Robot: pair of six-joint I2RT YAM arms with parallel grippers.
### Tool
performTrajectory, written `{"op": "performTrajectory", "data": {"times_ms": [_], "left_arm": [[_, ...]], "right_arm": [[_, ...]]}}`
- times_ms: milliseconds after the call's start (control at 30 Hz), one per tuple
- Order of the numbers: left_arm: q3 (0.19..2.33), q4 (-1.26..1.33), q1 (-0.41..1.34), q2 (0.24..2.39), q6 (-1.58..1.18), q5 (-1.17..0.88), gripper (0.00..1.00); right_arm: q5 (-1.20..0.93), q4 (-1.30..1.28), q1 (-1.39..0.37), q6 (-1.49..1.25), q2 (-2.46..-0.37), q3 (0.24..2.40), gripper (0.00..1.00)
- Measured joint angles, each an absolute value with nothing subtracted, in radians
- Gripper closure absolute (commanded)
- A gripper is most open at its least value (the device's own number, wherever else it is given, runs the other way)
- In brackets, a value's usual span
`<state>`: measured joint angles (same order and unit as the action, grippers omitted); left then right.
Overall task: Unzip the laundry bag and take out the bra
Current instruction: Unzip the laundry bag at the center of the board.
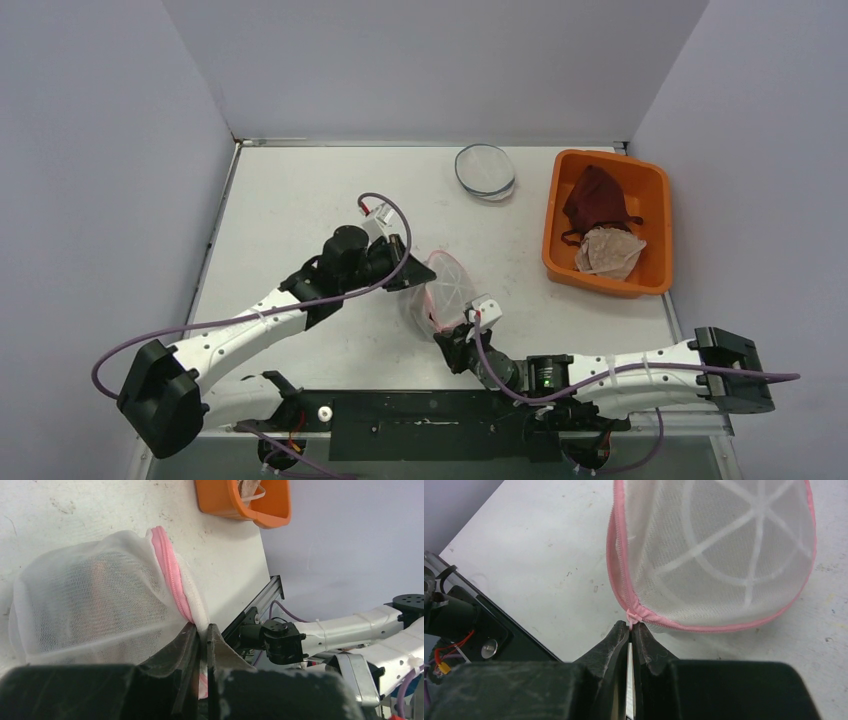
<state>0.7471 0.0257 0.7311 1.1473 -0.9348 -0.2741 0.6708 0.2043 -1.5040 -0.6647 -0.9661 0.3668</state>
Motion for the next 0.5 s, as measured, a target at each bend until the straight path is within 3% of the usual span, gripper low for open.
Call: {"op": "performTrajectory", "data": {"times_ms": [100,200,267,367,500], "left_arm": [[0.762,0.024,0.729,1.182,-0.914,-0.293,0.86],[0.751,0.023,0.724,1.198,-0.904,-0.288,0.5],[0.72,0.029,0.719,1.188,-0.906,-0.274,0.34],[0.649,0.02,0.709,1.15,-0.921,-0.25,0.19],[0.604,-0.068,0.704,1.066,-0.93,-0.211,0.11]], "right_arm": [[0.67,0.248,-1.507,-0.658,-1.016,0.387,0.95],[0.67,0.27,-1.507,-0.66,-1.05,0.398,0.95],[0.671,0.278,-1.507,-0.666,-1.069,0.403,0.95],[0.673,0.284,-1.507,-0.674,-1.084,0.404,0.95],[0.673,0.288,-1.506,-0.686,-1.092,0.404,0.95]]}}
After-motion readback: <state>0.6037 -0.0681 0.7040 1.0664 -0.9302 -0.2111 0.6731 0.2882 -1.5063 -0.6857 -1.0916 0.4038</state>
